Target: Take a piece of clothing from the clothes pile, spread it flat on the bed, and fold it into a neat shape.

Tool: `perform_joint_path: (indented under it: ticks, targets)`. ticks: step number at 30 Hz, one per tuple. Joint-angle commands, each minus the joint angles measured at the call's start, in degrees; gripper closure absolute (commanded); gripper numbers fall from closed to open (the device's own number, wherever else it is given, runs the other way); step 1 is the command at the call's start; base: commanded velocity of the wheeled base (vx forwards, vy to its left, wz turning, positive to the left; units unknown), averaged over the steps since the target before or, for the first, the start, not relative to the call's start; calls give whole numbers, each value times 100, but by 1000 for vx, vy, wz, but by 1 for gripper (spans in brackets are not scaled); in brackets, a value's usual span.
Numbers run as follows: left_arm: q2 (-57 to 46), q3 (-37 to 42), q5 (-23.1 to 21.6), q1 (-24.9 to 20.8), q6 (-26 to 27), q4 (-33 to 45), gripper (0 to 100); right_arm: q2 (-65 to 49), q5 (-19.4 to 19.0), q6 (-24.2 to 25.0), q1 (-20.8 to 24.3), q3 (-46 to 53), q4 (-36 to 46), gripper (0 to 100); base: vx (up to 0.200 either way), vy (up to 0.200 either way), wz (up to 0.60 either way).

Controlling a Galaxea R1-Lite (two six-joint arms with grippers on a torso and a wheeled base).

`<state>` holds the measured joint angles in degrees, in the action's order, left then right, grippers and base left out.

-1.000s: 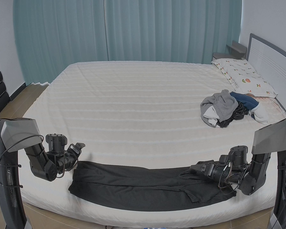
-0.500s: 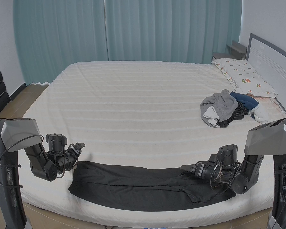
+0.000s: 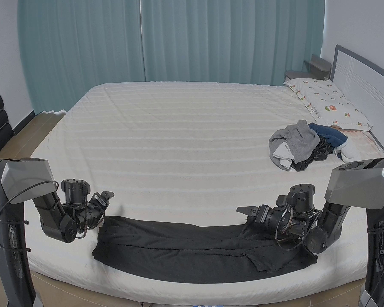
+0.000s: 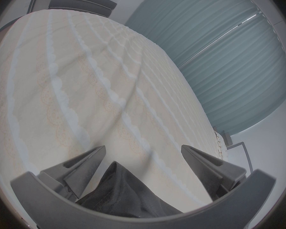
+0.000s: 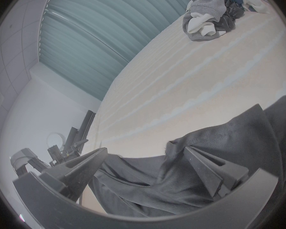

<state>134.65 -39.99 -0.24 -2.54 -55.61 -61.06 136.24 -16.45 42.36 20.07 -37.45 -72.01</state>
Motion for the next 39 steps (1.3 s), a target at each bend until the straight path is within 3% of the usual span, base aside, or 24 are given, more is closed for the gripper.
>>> perform_joint_path:
  ticks: [1,11,19,27,32,39]
  targets:
    - [9,-1,-2,-1,-2,-2,0,69,1,308,76,-403,47,0,0,0,0]
    - [9,8,-2,7,-2,-2,0,-54,27,448,94,-351,38,0,0,0,0]
    - [9,8,-11,7,-2,-2,0,-722,502,440,32,221,47,0,0,0,0]
    - [9,8,-11,7,-2,-2,0,-880,493,422,76,300,117,0,0,0,0]
    - [9,8,-11,7,-2,-2,0,-511,511,457,217,-175,679,0,0,0,0]
    - [-17,-1,-55,25,-20,15,0,-827,520,457,217,124,671,0,0,0,0]
